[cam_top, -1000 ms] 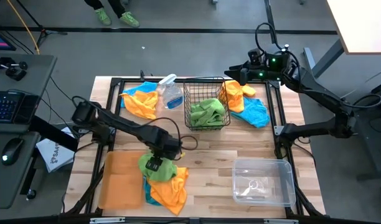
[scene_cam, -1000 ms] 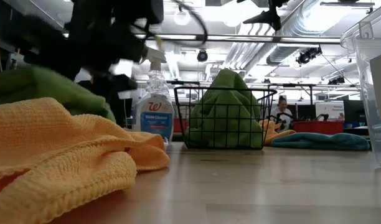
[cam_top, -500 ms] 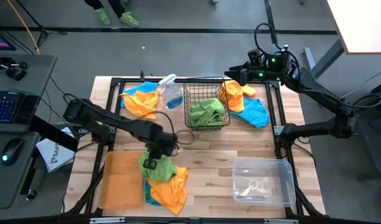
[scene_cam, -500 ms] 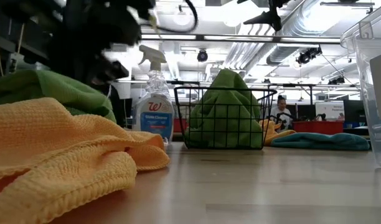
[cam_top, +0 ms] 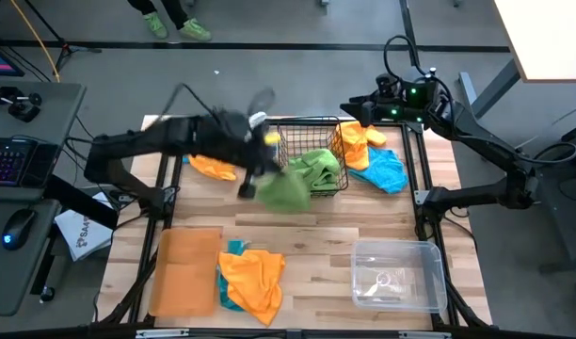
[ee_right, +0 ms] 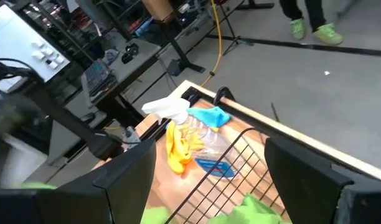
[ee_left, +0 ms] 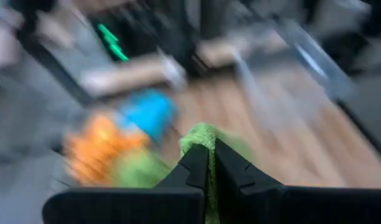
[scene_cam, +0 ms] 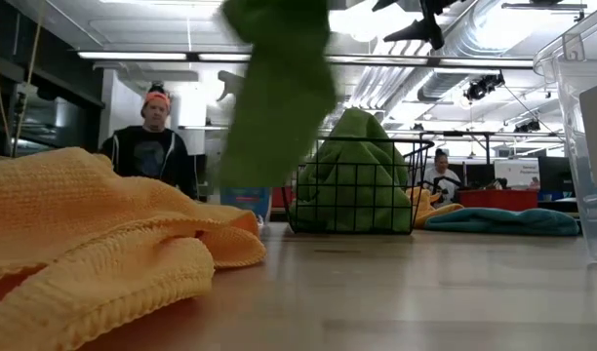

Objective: Sort microfiber towel by color & place in baskets
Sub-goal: Put the green towel into the black wire basket

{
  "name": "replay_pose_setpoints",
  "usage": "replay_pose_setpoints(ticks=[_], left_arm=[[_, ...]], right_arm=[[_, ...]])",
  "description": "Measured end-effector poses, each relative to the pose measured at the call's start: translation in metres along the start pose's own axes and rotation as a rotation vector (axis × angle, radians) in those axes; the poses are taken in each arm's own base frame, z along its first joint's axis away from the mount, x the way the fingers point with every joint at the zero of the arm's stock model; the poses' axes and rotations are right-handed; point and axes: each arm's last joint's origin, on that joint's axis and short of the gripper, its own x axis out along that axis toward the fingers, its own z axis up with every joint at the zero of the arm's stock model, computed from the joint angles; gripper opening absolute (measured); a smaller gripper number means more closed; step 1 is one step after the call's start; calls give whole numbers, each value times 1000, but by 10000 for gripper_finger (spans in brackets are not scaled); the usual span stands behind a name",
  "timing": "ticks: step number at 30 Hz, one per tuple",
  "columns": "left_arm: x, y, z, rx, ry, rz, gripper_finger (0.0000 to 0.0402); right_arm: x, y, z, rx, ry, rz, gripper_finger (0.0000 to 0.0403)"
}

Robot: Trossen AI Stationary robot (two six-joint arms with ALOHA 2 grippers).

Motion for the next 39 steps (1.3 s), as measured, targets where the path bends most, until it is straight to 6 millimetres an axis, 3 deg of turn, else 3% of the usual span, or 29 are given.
replay_pose_setpoints(ticks=[5,9,12,23,33,39], left_arm=[[-27,39,35,82,-190,270,0],[-34,61,36,66,-236,356,0],[-25,75,32,33,-251,386,0],[59,115,3,-58,-179,327,0],[120,143,-60,-203,141,314,0],[152,146,-99,-280,385,350,0]], right_arm=[[0,-1,1,-1,-19,-35,295],[0,-1,1,-1,-19,-35,295],[0,-1,1,-1,-19,-35,295],[0,-2,1,-8,-37,-69,295],[0,-2,1,-8,-36,-69,295],[0,-2,1,-8,-34,-66,295]])
